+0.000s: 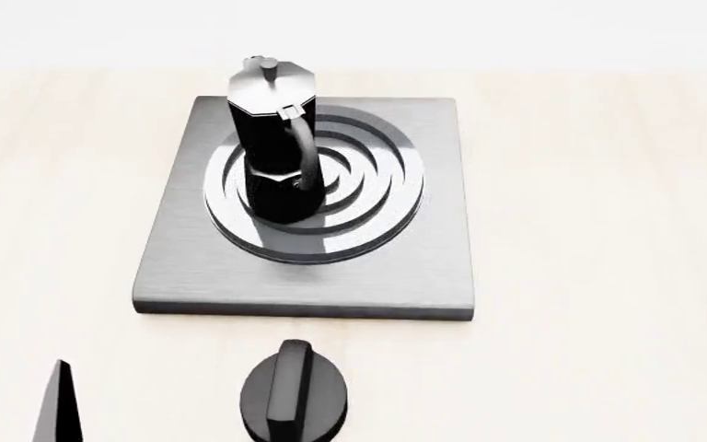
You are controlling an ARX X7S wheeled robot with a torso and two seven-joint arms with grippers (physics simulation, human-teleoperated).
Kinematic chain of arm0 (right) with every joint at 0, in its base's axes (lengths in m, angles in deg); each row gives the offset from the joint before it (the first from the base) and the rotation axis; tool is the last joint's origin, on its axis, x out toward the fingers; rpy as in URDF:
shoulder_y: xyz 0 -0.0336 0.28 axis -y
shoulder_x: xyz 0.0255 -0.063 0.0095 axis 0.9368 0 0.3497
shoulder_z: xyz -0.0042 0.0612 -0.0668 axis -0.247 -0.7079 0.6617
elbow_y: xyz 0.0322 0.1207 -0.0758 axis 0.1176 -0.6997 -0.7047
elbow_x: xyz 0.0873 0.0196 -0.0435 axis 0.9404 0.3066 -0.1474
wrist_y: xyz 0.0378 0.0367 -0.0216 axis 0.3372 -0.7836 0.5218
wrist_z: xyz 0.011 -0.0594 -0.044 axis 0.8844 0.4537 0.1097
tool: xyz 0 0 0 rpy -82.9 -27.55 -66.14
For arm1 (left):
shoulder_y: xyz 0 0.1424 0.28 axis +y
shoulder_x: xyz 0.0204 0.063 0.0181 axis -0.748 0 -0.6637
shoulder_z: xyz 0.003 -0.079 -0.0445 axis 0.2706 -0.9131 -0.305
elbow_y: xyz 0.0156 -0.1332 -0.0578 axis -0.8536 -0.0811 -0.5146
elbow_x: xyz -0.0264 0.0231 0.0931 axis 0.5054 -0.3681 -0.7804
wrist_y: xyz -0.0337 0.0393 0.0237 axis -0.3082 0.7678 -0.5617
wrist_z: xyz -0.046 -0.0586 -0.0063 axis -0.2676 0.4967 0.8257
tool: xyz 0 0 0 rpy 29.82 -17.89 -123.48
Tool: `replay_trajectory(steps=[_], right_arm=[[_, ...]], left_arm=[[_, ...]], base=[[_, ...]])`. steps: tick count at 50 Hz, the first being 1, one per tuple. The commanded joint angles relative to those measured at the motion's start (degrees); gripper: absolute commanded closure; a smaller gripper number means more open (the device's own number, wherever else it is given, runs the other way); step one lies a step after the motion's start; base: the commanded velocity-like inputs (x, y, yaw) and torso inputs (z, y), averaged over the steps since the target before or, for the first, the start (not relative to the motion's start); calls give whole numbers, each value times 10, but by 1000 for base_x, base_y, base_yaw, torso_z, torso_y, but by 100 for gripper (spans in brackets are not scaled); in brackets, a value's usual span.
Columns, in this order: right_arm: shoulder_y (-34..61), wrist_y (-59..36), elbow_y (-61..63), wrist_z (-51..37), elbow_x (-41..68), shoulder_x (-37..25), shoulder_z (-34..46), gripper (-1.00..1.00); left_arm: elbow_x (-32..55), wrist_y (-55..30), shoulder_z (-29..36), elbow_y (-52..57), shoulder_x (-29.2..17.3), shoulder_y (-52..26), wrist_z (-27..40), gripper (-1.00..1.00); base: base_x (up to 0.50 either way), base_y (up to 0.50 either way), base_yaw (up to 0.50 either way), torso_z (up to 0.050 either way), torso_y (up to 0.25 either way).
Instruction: Put both moka pots on the stove.
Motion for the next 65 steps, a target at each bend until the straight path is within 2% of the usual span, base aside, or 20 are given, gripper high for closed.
replay_trajectory(steps=[1,14,19,27,33,43,65], right_arm=[[9,-57,-41,55,14,16,-10,-100],[-28,12,-76,48,17,37,5,-100],[-56,72,-140,65,5,61,14,-100],[-83,117,-186,66,0,94,22,-100],[-92,125,-187,51,0,105,24,-100],[-107,158,-270,72,-20,157,31,-100],[-91,182,-335,54,-58,218,30,-100]], left_arm=[[1,-4,3,6,-3,-1,1,-100],[-8,18,13,-6,-4,2,-7,-100],[-7,23,14,-9,-5,3,-7,-100],[-8,26,16,-13,-5,3,-7,-100],[-11,30,19,-20,-4,1,-8,-100],[-11,33,21,-23,-6,0,-9,-100],[-14,37,26,-32,-6,-3,-8,-100]], base=[[0,0,0,0,0],[0,0,0,0,0],[0,0,0,0,0],[0,0,0,0,0],[0,0,0,0,0],[0,0,0,0,0],[0,0,0,0,0]])
